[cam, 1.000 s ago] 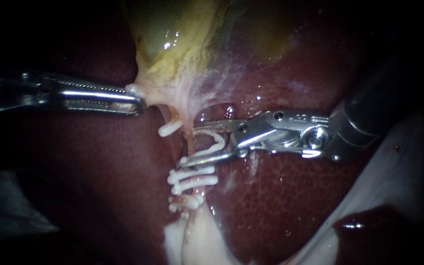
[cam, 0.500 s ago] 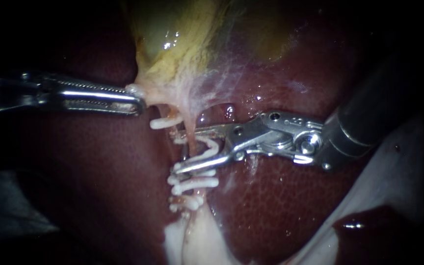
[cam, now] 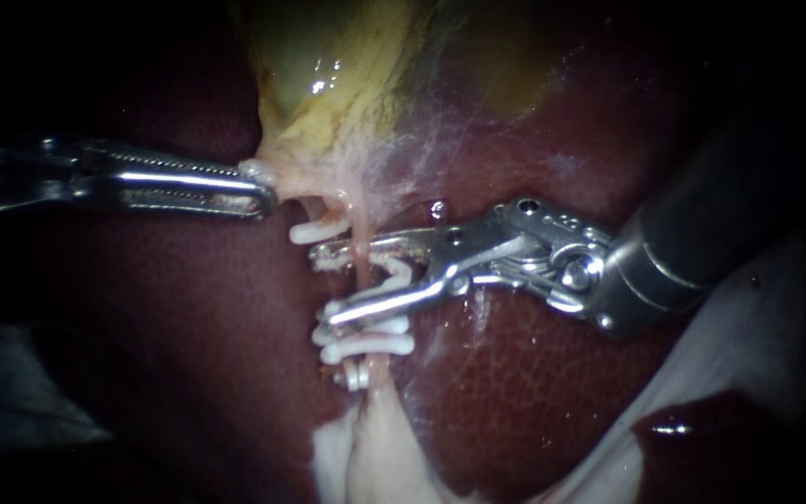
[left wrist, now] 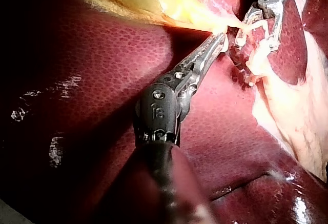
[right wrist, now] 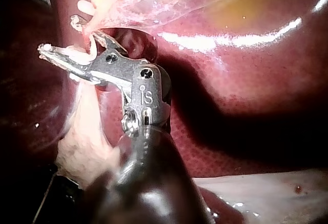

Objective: Clipping third clip right tube

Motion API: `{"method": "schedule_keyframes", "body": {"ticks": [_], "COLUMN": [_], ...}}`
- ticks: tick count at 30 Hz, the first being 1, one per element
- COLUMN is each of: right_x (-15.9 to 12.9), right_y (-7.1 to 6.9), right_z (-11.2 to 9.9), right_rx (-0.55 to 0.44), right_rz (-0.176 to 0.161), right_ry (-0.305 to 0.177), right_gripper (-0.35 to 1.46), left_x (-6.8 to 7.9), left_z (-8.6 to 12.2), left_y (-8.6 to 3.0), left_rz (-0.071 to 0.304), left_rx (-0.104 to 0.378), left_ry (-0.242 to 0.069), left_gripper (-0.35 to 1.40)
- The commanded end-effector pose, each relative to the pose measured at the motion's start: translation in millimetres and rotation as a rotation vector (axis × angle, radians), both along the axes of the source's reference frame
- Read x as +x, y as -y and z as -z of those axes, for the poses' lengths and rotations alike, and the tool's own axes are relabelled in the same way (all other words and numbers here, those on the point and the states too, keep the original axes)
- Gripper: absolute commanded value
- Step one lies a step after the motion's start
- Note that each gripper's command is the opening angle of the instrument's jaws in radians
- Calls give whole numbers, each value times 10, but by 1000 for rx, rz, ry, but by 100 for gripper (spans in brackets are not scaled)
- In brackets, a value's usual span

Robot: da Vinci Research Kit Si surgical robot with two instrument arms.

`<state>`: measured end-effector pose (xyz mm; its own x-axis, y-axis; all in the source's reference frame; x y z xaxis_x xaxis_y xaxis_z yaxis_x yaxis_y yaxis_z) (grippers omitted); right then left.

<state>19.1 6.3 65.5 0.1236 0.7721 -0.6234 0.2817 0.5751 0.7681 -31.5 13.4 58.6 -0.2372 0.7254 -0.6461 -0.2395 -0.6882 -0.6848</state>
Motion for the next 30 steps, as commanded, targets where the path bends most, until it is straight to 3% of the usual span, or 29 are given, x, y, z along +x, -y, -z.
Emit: {"method": "schedule_keyframes", "body": {"ticks": [1,7,15,30], "right_x": [0,-2,-6,-8], "right_y": [-1,0,1,1], "right_z": [0,1,3,5], "right_rx": [6,11,39,69], "right_rz": [-1,-4,-3,10], "right_ry": [2,6,16,38], "right_gripper": [41,19,-35,-35], "left_x": [0,0,-1,-1], "left_z": [0,-2,-3,-4], "left_y": [0,0,0,0], "left_rz": [0,0,0,0], "left_rx": [0,0,-1,-1], "left_ry": [0,0,0,0], "left_gripper": [-35,-35,-35,-35]}}
